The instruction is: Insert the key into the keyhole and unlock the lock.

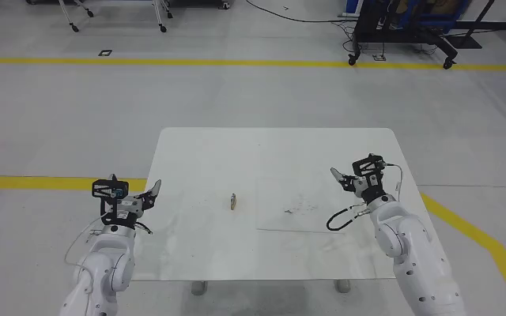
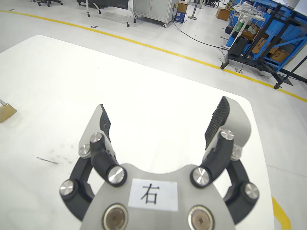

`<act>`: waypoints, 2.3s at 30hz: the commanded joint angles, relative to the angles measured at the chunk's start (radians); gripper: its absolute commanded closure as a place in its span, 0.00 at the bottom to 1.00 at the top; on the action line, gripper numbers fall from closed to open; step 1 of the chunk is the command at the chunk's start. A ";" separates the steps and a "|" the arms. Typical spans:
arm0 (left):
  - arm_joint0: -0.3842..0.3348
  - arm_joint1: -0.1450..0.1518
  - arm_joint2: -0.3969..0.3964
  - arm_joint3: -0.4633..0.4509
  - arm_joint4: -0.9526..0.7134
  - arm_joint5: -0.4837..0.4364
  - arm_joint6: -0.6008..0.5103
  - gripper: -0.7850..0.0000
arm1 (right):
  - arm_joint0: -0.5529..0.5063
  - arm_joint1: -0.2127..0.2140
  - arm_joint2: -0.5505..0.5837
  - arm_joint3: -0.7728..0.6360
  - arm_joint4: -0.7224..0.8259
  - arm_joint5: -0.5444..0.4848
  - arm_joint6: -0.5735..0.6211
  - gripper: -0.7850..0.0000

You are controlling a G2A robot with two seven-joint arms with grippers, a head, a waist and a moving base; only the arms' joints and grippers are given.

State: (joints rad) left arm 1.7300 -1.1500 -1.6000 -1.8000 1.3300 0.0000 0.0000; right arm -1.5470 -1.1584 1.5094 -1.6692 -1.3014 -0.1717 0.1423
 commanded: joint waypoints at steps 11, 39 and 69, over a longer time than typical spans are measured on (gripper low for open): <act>0.000 0.000 0.000 0.000 0.000 0.000 0.000 0.00 | 0.146 0.003 -0.059 0.136 0.085 -0.270 0.096 0.00; 0.000 0.000 0.000 0.000 0.000 0.000 0.000 0.00 | 0.410 0.092 -0.376 0.372 0.180 -0.841 0.041 0.00; 0.000 0.000 0.000 0.000 0.000 0.000 0.000 0.00 | 0.863 0.166 -1.113 0.719 -0.095 -0.841 -0.435 0.56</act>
State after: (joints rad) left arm 1.7300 -1.1500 -1.6000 -1.8000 1.3300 0.0000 0.0000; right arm -0.6878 -0.9878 0.4010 -0.9573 -1.3968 -1.0123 -0.2979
